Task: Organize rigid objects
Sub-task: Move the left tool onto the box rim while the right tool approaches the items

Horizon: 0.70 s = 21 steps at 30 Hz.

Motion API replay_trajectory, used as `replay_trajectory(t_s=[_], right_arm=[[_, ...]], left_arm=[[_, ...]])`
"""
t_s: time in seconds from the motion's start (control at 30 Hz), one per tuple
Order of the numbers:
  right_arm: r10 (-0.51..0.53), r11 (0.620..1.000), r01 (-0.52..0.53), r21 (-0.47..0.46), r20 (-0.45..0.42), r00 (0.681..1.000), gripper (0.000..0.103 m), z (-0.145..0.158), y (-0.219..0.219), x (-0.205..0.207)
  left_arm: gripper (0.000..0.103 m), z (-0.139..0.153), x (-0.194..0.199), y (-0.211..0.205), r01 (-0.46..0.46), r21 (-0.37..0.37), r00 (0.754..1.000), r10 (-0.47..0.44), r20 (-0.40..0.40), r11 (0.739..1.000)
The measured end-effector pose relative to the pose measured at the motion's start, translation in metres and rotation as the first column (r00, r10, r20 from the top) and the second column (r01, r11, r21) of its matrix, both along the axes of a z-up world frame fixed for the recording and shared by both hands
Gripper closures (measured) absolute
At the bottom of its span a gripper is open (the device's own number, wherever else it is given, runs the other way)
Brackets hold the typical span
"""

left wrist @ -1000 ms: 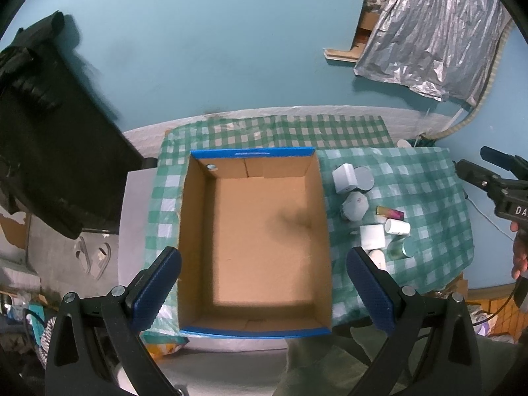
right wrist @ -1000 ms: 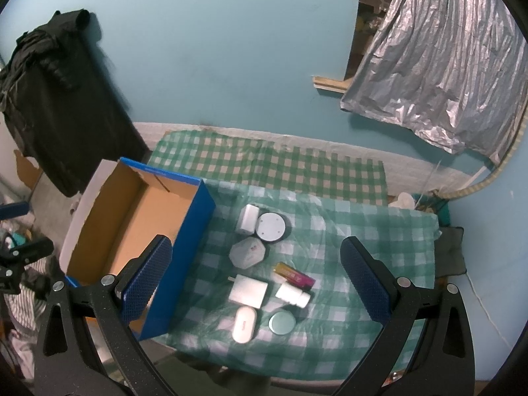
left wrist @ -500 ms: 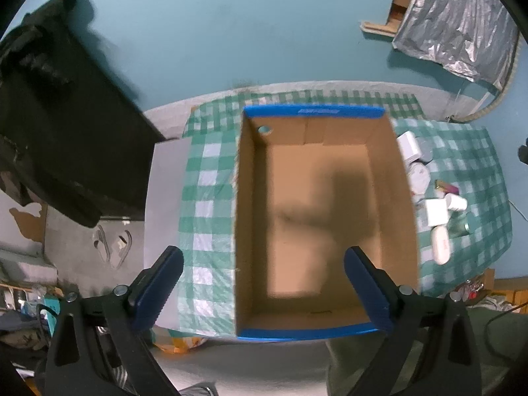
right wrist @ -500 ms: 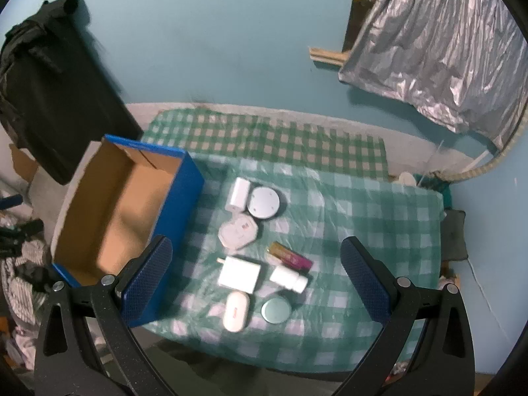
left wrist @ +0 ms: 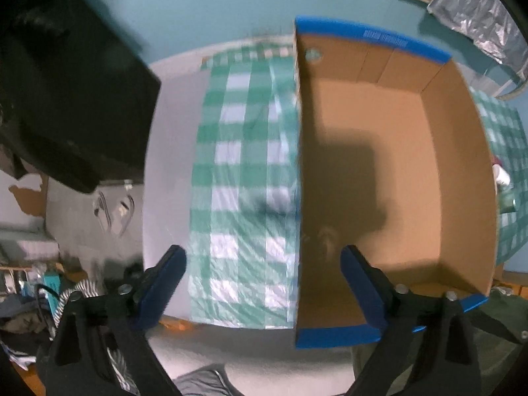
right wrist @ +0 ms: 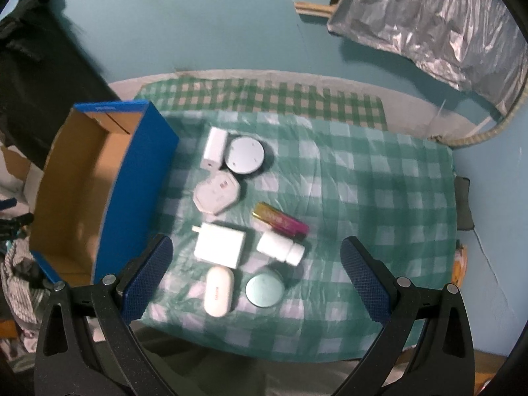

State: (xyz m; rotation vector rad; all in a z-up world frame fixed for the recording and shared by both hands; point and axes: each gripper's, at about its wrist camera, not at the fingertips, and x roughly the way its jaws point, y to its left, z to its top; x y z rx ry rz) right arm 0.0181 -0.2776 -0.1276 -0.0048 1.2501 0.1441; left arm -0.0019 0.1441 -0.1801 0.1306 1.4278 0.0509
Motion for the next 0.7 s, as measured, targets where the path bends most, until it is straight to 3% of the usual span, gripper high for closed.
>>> replay_trajectory(t_s=[0.1, 0.27, 0.4, 0.57, 0.7], right_arm=[[-0.011, 1.0, 0.011, 0.002, -0.02, 1.0, 0.001, -0.014, -0.005, -0.002], [-0.028, 1.0, 0.027, -0.008, -0.07, 0.997, 0.002, -0.038, -0.013, -0.005], [-0.031, 0.999, 0.03, -0.012, -0.104, 0.994, 0.006, -0.057, -0.018, -0.009], [-0.017, 1.0, 0.014, -0.019, -0.146, 0.989, 0.012, -0.078, -0.016, -0.014], [-0.012, 1.0, 0.008, -0.022, -0.173, 0.985, 0.019, -0.094, -0.015, -0.015]], left_arm=[[0.022, -0.023, -0.005, 0.003, -0.04, -0.041, 0.997, 0.037, -0.062, 0.998], [0.025, -0.042, -0.009, -0.001, -0.077, -0.08, 0.991, 0.068, -0.113, 0.994], [0.04, -0.052, -0.007, -0.001, -0.114, -0.104, 0.984, 0.097, -0.149, 0.988], [0.043, -0.058, -0.008, 0.0, -0.172, -0.156, 0.975, 0.145, -0.171, 0.973], [0.047, -0.061, -0.011, -0.011, -0.164, -0.163, 0.975, 0.135, -0.179, 0.973]])
